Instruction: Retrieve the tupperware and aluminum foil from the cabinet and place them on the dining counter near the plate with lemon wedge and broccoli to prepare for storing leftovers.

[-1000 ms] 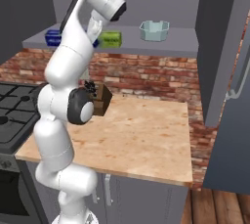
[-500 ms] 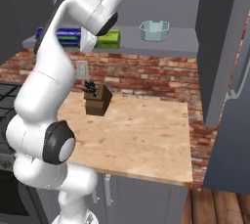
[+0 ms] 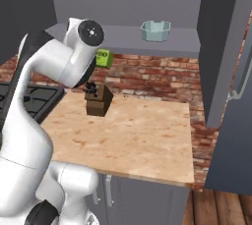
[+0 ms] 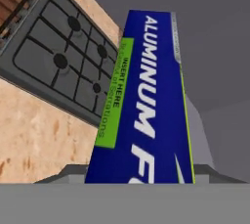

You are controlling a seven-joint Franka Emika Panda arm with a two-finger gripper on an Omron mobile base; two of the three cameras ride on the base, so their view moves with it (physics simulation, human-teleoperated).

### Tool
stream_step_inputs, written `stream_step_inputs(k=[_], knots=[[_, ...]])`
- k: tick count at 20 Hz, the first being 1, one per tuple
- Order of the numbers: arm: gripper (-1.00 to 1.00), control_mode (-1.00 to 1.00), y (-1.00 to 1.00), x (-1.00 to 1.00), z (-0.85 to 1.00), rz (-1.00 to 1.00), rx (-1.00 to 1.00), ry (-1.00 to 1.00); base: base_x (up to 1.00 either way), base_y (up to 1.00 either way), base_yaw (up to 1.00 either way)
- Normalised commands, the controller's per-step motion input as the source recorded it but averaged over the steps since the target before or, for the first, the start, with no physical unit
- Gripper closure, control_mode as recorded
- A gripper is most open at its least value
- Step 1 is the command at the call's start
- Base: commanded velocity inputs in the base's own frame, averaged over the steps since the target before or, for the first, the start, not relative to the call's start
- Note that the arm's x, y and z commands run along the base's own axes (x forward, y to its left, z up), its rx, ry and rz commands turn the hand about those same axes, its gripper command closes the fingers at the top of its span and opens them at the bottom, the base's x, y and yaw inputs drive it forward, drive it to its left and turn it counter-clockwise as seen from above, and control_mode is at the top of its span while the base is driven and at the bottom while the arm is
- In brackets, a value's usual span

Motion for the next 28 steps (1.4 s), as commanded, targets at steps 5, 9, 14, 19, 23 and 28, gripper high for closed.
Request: stream_step_inputs(k=[5,9,14,19,23,28], knots=[[1.0,-1.0,-0.11,-1.0,-0.01,-0.07,0.0,-0.01,0.0,0.0,0.0],[1.0,-1.0,-0.22,-1.0,-0.01,-0.12,0.0,0.09,0.0,0.0,0.0],[1.0,-1.0,-0.15,-0.54,0.0,-0.17,0.0,0.13,0.0,0.0,0.0],[1.0,1.0,0.0,0.0,0.0,0.0,0.0,0.0,-0.02,0.0,0.0],[1.0,1.0,0.0,0.0,0.0,0.0,0.0,0.0,-0.9,-0.08,-0.07],[1.0,1.0,0.0,0.0,0.0,0.0,0.0,0.0,-1.0,-0.02,-0.01]])
